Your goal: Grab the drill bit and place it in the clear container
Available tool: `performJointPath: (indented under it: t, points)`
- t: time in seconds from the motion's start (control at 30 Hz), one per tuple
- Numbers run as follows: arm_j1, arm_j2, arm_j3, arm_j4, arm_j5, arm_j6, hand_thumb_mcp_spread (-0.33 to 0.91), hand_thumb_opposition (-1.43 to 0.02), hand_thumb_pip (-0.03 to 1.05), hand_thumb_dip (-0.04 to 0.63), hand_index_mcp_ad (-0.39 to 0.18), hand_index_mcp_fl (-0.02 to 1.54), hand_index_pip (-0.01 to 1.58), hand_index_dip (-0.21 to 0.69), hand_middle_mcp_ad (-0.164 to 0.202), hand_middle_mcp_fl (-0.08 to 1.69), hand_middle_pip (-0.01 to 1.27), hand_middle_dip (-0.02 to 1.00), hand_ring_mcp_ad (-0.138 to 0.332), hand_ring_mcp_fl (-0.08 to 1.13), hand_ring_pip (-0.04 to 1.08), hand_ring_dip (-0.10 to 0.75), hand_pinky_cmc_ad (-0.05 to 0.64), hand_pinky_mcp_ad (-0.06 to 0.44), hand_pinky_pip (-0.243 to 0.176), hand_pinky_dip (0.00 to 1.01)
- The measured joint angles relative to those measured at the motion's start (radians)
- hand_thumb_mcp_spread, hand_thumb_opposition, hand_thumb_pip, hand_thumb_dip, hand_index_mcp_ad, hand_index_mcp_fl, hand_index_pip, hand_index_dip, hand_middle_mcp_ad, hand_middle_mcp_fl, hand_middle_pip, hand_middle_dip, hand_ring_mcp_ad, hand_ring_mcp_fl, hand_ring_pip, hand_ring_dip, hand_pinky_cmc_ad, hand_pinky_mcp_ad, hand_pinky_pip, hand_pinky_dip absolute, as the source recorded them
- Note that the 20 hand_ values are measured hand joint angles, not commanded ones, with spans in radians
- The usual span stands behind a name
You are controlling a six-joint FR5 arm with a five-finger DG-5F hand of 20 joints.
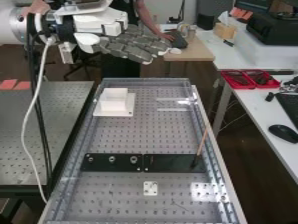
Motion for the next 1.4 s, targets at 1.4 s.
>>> performJointPath:
  t: [1.4]
  points:
    - [0.009,0.008,0.005,-0.005,0.045,0.000,0.36,-0.83,0.53,0.269,-0.051,0.27,0.61,0.251,0.070,0.09,0.13,0.19,0.251,0.00,0.07,-0.024,0.272,0.194,-0.096,0.28]
